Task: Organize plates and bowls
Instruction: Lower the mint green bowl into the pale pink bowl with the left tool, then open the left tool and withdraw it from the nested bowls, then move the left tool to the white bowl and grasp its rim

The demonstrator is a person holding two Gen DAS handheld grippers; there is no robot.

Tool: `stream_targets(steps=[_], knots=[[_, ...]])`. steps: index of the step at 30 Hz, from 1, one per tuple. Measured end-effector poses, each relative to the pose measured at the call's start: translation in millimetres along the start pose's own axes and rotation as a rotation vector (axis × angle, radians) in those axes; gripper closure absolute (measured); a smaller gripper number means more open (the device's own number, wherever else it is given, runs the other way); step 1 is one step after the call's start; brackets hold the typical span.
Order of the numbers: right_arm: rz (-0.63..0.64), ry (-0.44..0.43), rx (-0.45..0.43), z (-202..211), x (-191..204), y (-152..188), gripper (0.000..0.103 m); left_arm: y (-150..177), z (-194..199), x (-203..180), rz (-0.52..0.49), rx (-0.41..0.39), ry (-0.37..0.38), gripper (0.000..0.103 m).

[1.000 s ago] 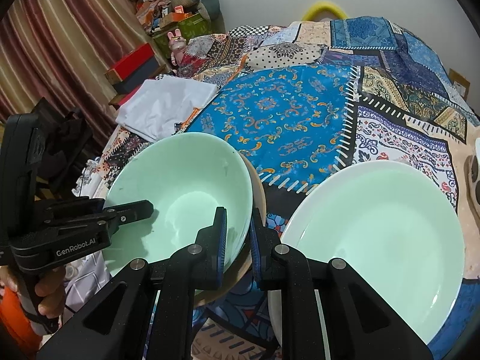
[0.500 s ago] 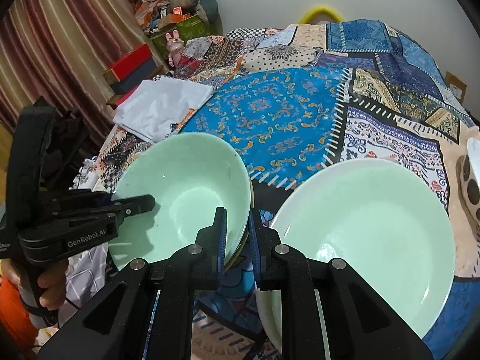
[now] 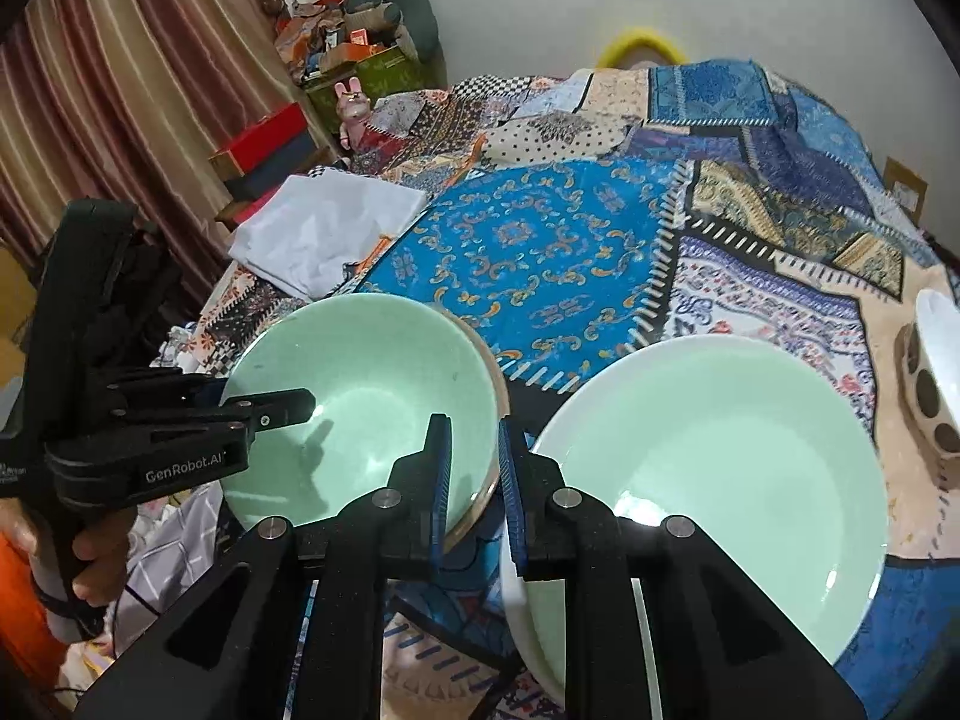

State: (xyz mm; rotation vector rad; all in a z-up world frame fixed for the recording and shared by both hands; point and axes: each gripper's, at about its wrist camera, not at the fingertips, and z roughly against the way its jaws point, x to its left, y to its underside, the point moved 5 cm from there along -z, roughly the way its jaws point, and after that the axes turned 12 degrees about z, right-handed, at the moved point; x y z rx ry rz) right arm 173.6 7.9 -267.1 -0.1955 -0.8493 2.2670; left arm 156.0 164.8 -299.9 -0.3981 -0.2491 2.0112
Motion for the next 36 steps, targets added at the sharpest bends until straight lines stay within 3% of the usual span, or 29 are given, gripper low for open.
stream_targets(steps=[3,5,8,13,24,27,31,36], knots=[[0.008,0.004,-0.010,5.9,-0.9,-0.5,0.086,-1.4,5.2,-2.2,-0.010,-0.017,-0.015,0.063],[0.008,0.008,-0.019,10.5,-3.0,-1.0,0.083,-3.7,14.5,-5.0,-0.022,-0.051,-0.026,0.049],[0.008,0.034,-0.037,19.3,-8.9,-2.7,0.074,-7.5,31.2,-10.4,-0.044,-0.104,-0.025,0.040],[-0.008,0.079,-0.093,42.7,-21.4,-5.4,0.052,-13.2,55.5,-24.6,-0.057,-0.154,-0.008,0.038],[-0.063,0.202,-0.208,109.9,-73.9,-4.3,0.050,-16.8,104.8,-91.4,-0.151,-0.262,0.082,0.029],[-0.065,0.255,-0.229,128.0,-89.0,-0.9,0.050,-17.7,113.0,-115.2,-0.187,-0.280,0.112,0.022],[-0.081,0.307,-0.261,150.5,-109.4,4.8,0.038,-20.0,119.0,-149.6,-0.240,-0.304,0.138,0.020],[-0.097,0.380,-0.289,173.4,-134.2,11.1,0.037,-22.1,119.8,-187.9,-0.288,-0.305,0.178,0.019]])
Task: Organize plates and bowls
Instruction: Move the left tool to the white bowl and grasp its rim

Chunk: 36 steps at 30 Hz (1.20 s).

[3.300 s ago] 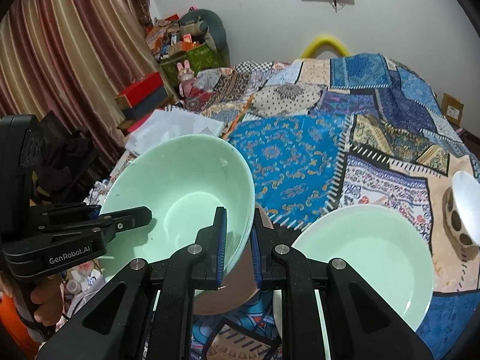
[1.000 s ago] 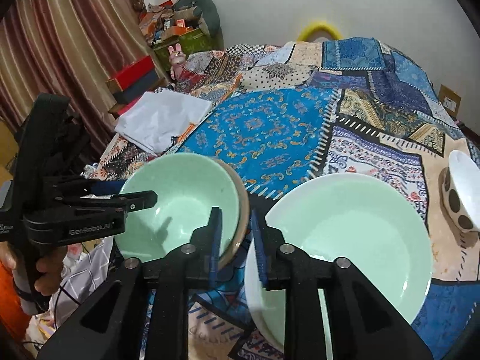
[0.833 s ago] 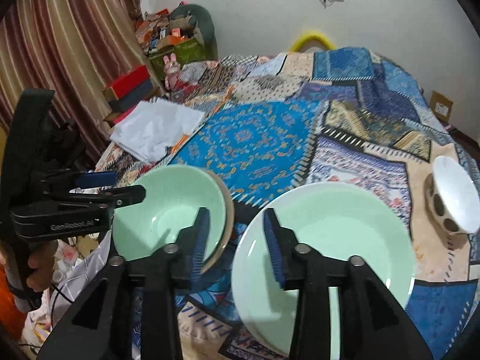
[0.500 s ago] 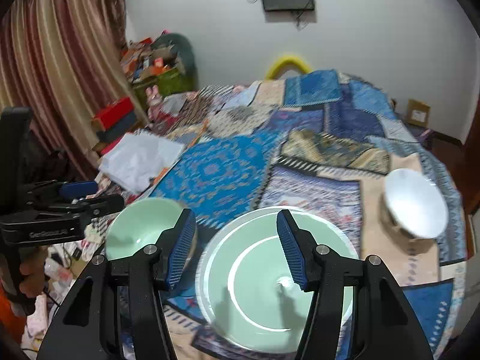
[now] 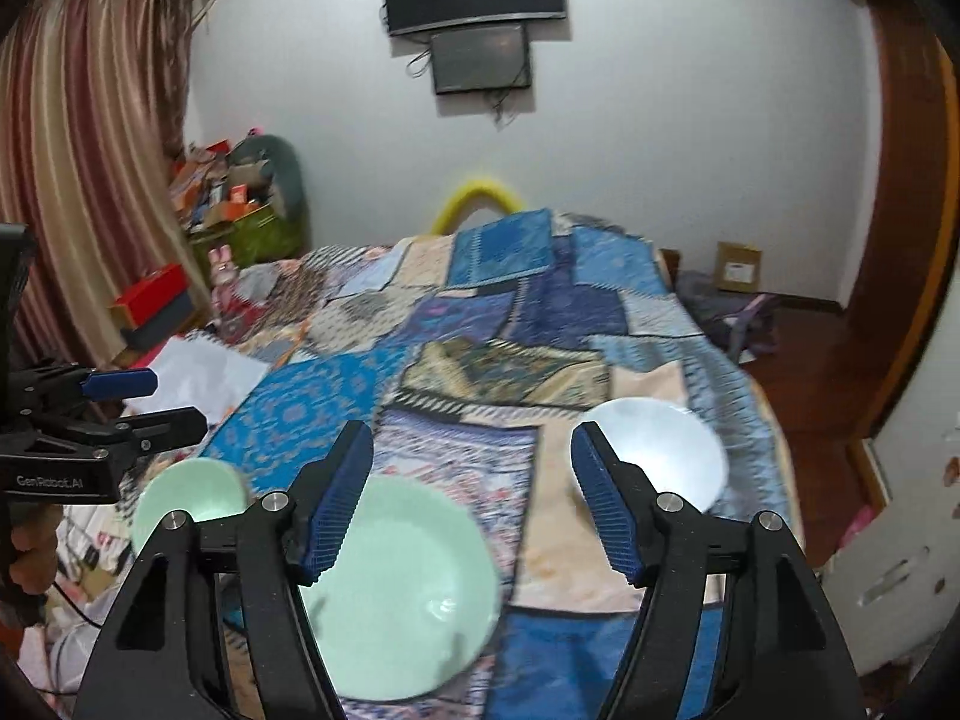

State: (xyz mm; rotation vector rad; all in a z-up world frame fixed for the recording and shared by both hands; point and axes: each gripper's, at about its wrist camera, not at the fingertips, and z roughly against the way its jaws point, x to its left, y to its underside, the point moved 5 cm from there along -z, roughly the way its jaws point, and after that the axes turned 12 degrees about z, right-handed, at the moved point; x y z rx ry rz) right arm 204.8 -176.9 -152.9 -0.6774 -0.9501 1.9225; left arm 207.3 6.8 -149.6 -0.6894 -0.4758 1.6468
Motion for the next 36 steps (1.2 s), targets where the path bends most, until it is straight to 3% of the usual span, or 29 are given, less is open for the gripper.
stream_targets(steps=[9,14,26,30,36], knots=[[-0.062,0.098,0.022,-3.1,-62.3,12.2,0.036,-20.3,-31.9,-70.8,-0.090,0.001,0.065,0.015],[-0.093,0.131,0.060,-14.7,-90.1,24.8,0.036,-24.9,-62.7,-102.0,-0.117,0.039,0.096,0.015],[-0.167,0.164,0.176,-71.6,-144.5,66.0,0.036,-25.8,-156.4,-139.8,-0.118,0.143,0.112,0.015],[-0.198,0.138,0.224,-93.8,-155.1,81.3,0.055,-21.9,-185.2,-144.7,-0.105,0.184,0.119,0.015],[-0.242,0.091,0.277,-118.0,-167.5,97.4,0.073,-15.9,-216.6,-152.6,-0.119,0.215,0.106,0.018]])
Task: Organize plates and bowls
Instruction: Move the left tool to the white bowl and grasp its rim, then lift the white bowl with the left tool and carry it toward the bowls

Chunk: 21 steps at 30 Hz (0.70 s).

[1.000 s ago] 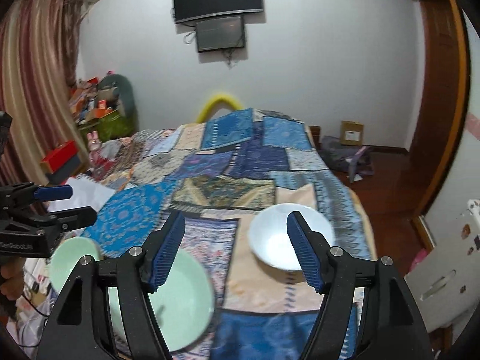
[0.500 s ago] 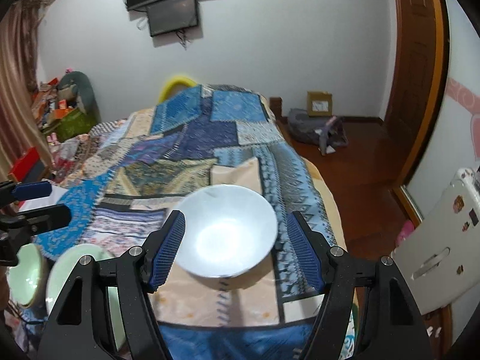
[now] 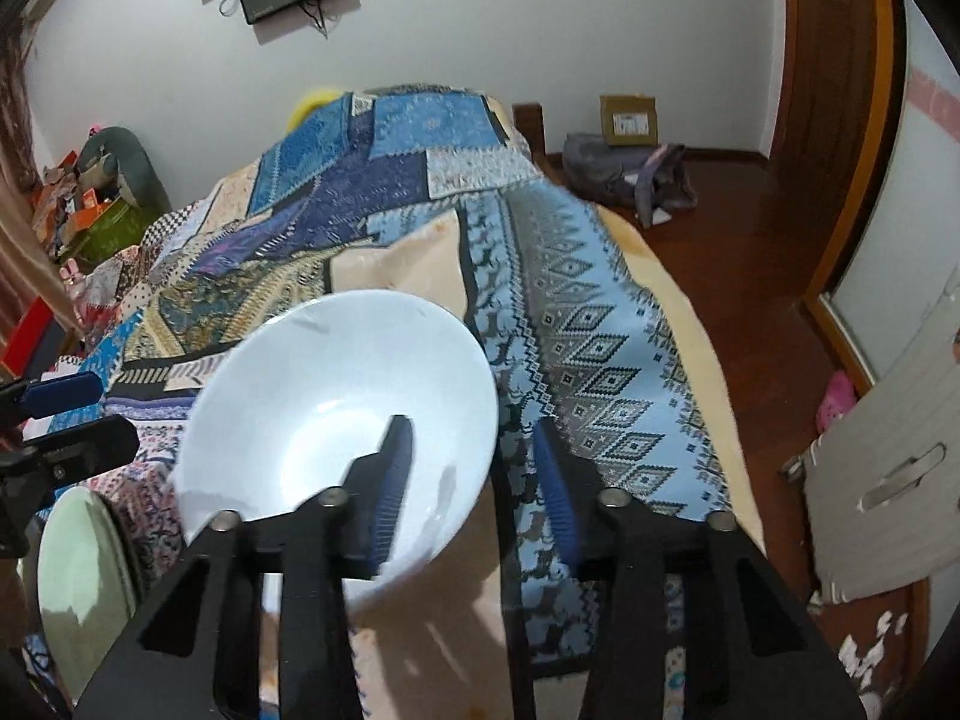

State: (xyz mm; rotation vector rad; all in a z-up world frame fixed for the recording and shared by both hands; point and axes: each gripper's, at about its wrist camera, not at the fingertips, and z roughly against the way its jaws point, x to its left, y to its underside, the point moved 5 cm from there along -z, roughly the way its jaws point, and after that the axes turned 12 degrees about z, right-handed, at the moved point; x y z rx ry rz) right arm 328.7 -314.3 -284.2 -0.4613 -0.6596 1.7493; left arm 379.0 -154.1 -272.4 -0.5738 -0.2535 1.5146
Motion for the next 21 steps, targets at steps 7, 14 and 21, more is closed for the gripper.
stream_targets(steps=[7,14,21], knots=[[-0.002,-0.065,0.042,-20.5,5.0,2.8,0.088,2.8,-26.6,-3.4,-0.015,0.058,-0.003,0.032],[0.007,-0.108,0.043,-21.1,11.3,4.6,0.088,10.1,-41.0,-2.8,0.003,0.127,0.033,0.041],[0.061,-0.155,0.048,-21.5,31.5,9.5,0.088,19.3,-51.6,-3.2,0.010,0.165,0.018,0.053]])
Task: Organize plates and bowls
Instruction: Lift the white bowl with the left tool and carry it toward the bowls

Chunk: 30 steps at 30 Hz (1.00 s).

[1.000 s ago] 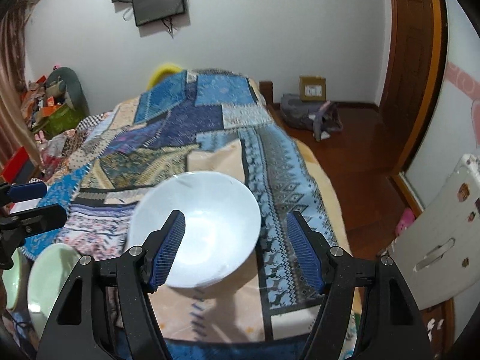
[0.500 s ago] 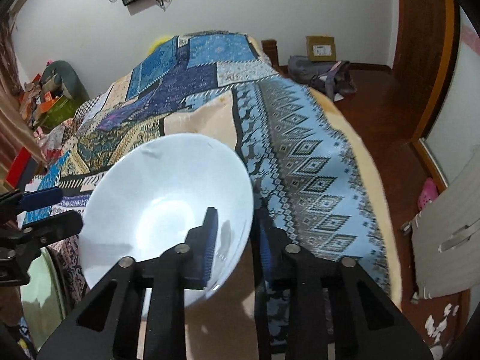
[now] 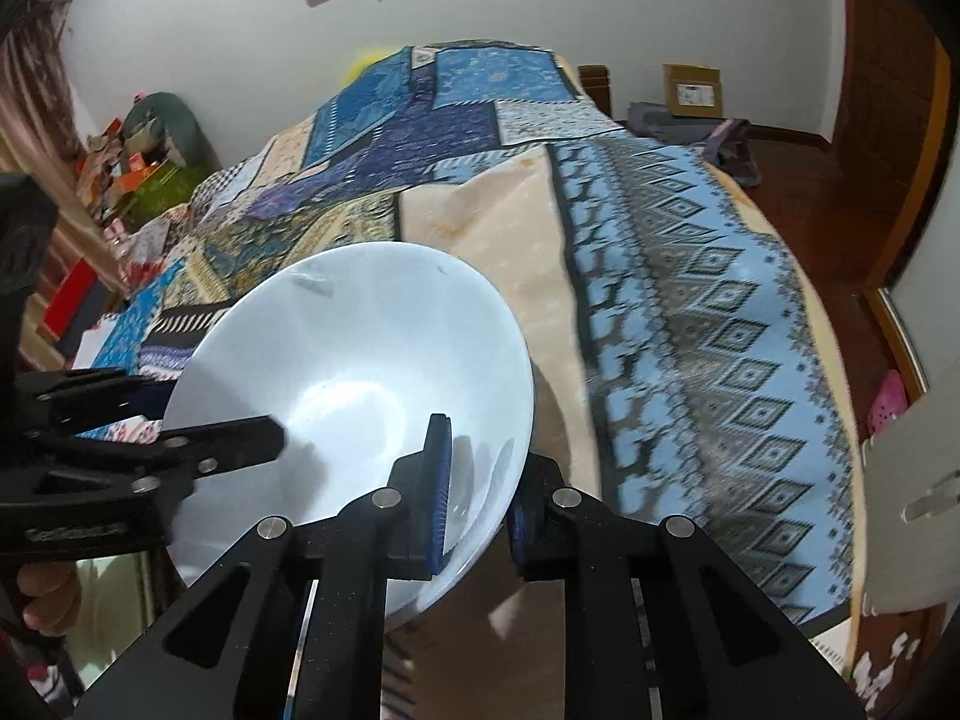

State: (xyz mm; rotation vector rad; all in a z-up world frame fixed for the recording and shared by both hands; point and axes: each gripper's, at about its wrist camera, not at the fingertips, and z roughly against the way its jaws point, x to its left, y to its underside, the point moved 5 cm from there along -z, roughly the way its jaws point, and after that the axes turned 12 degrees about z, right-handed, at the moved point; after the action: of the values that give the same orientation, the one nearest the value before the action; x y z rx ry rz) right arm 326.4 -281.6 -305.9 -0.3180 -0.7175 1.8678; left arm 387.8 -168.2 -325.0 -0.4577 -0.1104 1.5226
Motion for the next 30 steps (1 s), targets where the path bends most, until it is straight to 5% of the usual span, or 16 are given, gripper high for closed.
stream_targets(steps=[4,8,30], knots=[[0.015,-0.015,0.000,-1.0,9.1,1.3,0.088,4.7,-3.9,2.4,0.014,0.023,0.010,0.070],[0.009,-0.013,0.000,-1.0,12.0,1.3,0.088,8.9,-1.0,3.8,0.002,0.005,-0.010,0.074],[0.021,-0.007,-0.086,58.0,46.8,-11.5,0.089,35.9,82.3,1.4,0.004,-0.096,0.025,0.076]])
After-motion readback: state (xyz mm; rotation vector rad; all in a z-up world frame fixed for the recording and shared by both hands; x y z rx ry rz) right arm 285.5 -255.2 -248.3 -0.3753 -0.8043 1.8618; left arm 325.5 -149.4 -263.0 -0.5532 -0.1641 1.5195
